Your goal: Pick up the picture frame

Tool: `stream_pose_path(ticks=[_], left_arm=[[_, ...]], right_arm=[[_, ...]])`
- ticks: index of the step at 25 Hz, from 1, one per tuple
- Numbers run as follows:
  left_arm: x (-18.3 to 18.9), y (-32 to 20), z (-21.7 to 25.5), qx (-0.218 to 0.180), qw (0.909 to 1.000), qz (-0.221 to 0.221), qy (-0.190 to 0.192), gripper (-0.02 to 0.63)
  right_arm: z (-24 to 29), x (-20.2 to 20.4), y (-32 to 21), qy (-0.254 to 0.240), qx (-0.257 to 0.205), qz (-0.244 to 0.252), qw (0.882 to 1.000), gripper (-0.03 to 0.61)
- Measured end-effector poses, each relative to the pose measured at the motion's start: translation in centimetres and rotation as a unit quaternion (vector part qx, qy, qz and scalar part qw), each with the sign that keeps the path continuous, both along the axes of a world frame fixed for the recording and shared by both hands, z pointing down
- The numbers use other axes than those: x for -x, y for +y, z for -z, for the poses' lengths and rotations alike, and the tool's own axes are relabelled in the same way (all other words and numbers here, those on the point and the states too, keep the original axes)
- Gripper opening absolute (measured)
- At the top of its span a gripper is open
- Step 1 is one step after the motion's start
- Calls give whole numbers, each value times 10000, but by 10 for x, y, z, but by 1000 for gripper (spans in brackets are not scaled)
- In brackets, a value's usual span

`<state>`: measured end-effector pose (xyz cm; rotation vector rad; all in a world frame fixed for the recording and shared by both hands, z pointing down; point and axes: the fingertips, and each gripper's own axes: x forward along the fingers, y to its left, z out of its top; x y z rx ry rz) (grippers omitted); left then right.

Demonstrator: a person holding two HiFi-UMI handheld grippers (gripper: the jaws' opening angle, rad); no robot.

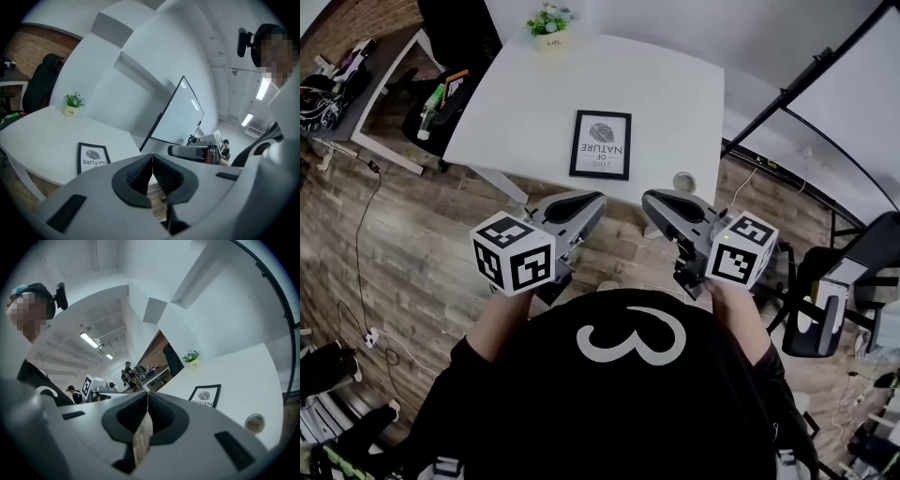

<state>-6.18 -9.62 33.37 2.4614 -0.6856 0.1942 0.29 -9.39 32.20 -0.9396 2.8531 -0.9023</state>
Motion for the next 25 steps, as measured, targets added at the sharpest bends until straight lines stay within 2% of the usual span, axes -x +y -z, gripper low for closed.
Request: stream_pose_path(ticks=[3,11,15,20,25], left_arm=[[9,-9,-5,-44,9998,110,-138,17],[22,-38,-18,136,9987,470,-124,17],[24,-55,-22,147,9980,565,-251,17],[25,-83,-33,164,9956,803,-444,17],[29,-112,-48,186,9930,936,-692,18]], right_arm=[[-8,3,-4,24,110,24,9999,25],[-30,-3,-36,-54,404,-18,9992,25],[-38,0,-53,-81,523,43,9986,26],[-56,-14,-83,-44,756,-247,9968,26],[-73,-16,-111,60,948,-155,9954,26]])
